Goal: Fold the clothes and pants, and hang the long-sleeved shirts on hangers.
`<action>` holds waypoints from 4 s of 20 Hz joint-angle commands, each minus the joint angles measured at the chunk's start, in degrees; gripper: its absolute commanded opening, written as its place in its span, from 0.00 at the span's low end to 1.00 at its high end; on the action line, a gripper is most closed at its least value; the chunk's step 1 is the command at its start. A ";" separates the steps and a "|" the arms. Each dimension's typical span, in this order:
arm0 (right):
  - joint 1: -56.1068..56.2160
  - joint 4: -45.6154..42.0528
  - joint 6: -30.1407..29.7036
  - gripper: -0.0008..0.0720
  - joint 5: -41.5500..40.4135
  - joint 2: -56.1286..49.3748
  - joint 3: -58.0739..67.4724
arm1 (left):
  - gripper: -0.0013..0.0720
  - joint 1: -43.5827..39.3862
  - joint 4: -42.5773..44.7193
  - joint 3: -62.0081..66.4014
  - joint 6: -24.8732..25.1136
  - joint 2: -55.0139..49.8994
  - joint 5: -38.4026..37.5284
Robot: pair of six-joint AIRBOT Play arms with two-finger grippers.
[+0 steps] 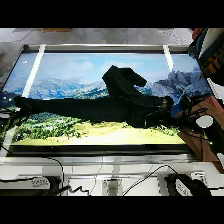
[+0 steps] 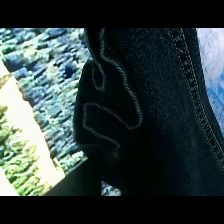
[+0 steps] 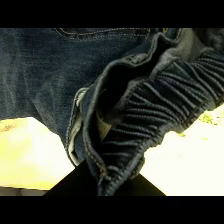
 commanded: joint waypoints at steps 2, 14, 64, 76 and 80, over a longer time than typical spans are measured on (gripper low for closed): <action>0.07 0.76 0.00 0.05 -1.01 0.04 -0.02 | 0.05 -0.68 -0.39 0.42 0.02 0.02 2.34; 0.02 -16.31 9.18 0.05 1.66 -10.99 29.20 | 0.05 2.32 26.60 34.99 -11.56 3.58 -29.07; -24.63 6.91 -12.66 0.97 7.72 -26.18 16.04 | 0.97 3.17 57.22 26.34 -3.43 3.43 -50.88; -18.82 12.50 -21.79 0.05 2.32 -28.76 19.76 | 0.96 -9.51 57.27 26.34 -3.41 3.48 -45.38; -17.05 12.26 -25.40 0.05 2.29 -28.76 25.77 | 0.96 -15.15 57.22 26.34 -3.43 3.63 -44.15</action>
